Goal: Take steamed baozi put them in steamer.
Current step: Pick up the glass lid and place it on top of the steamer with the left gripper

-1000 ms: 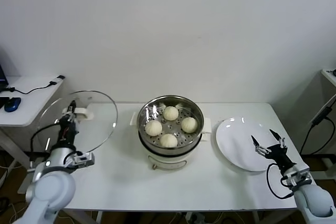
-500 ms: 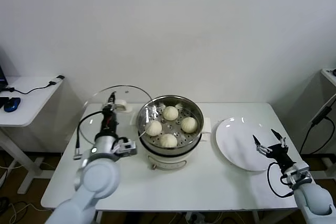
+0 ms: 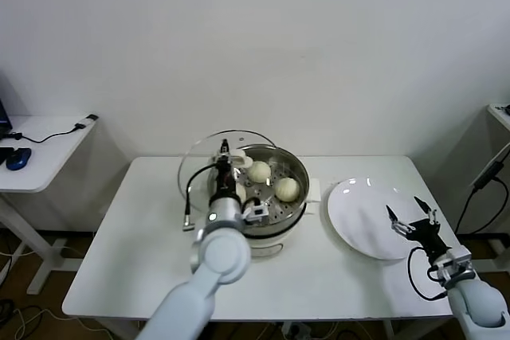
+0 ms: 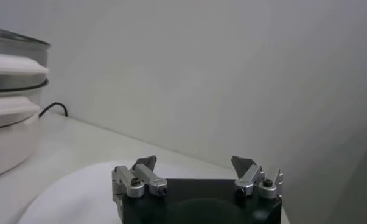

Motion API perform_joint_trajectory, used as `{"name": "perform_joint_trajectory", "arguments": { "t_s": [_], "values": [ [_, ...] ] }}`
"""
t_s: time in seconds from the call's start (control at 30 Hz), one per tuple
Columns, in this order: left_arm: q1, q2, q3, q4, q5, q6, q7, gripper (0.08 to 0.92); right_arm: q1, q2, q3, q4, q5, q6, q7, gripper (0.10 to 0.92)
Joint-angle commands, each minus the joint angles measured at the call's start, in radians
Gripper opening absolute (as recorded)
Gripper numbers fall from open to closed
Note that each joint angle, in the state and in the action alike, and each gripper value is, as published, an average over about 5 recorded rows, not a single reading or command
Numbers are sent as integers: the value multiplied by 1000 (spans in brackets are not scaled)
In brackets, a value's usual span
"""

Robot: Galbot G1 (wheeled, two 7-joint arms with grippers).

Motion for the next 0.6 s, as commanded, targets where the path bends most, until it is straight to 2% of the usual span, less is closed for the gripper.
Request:
{"name": "perform_joint_trajectory", "arguments": {
  "t_s": [0.03, 0.6],
  "values": [
    [-44, -177, 59, 183, 83, 43, -20, 152, -6, 0, 9, -2, -1, 3, -3, 823],
    [-15, -210, 51, 255, 87, 41, -57, 152, -17, -5, 20, -4, -4, 7, -5, 823]
  ]
}}
